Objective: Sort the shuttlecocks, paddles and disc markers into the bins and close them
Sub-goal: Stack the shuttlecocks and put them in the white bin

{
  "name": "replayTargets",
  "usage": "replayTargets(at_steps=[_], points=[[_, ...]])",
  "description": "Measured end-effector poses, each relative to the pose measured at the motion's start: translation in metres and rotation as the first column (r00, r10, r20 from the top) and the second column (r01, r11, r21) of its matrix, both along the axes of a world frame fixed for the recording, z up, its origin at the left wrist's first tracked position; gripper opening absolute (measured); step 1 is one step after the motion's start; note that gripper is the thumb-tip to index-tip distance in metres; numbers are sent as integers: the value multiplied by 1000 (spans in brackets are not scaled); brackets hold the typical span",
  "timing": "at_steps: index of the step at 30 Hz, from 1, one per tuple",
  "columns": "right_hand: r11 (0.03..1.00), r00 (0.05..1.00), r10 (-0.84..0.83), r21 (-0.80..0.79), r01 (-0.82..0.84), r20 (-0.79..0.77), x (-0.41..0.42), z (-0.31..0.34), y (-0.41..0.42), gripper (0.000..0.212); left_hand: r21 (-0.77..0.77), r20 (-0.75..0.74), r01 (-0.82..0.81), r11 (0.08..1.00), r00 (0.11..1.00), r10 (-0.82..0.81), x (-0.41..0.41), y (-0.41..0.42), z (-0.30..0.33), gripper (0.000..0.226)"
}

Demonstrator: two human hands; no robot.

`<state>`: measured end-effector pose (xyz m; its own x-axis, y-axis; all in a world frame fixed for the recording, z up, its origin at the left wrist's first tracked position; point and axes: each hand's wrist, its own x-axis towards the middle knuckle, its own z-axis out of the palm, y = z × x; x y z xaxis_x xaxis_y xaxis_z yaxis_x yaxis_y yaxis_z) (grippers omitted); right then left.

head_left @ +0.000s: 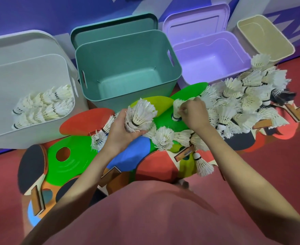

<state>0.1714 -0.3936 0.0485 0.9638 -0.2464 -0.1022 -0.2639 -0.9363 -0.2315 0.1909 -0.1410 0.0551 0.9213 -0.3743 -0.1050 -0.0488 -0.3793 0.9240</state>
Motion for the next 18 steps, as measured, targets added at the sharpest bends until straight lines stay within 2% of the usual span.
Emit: replayTargets(at_steps=[2,3,5,6,8,12,15,18], points=[[999,985,9,32,-15,175,-5,13,1,13,20,5,11,1000,1000,-11,1,1,-1,60],[993,952,-9,113,-27,307,-9,24,4,11,33,11,14,999,1000,-15,1,1,-2,60],[948,832,-101,307,-87,545,-18,46,16,9,54,29,23,998,999,-25,3,0,-3,61],[918,784,-134,374,-132,606,-22,56,24,8,62,41,28,998,999,-30,4,-1,-4,61],[878,768,-117,427,-216,630,-26,65,37,6,66,53,38,997,998,-41,5,-3,-5,61],[830,841,67,437,-346,538,-32,50,54,11,24,43,62,998,997,-63,5,-13,-3,63],[791,884,81,510,-339,461,-39,38,60,15,0,24,54,999,998,-54,2,-15,-1,62],[775,887,23,552,-308,461,-47,40,52,26,-18,7,22,1000,1000,-22,-1,-12,-5,65]])
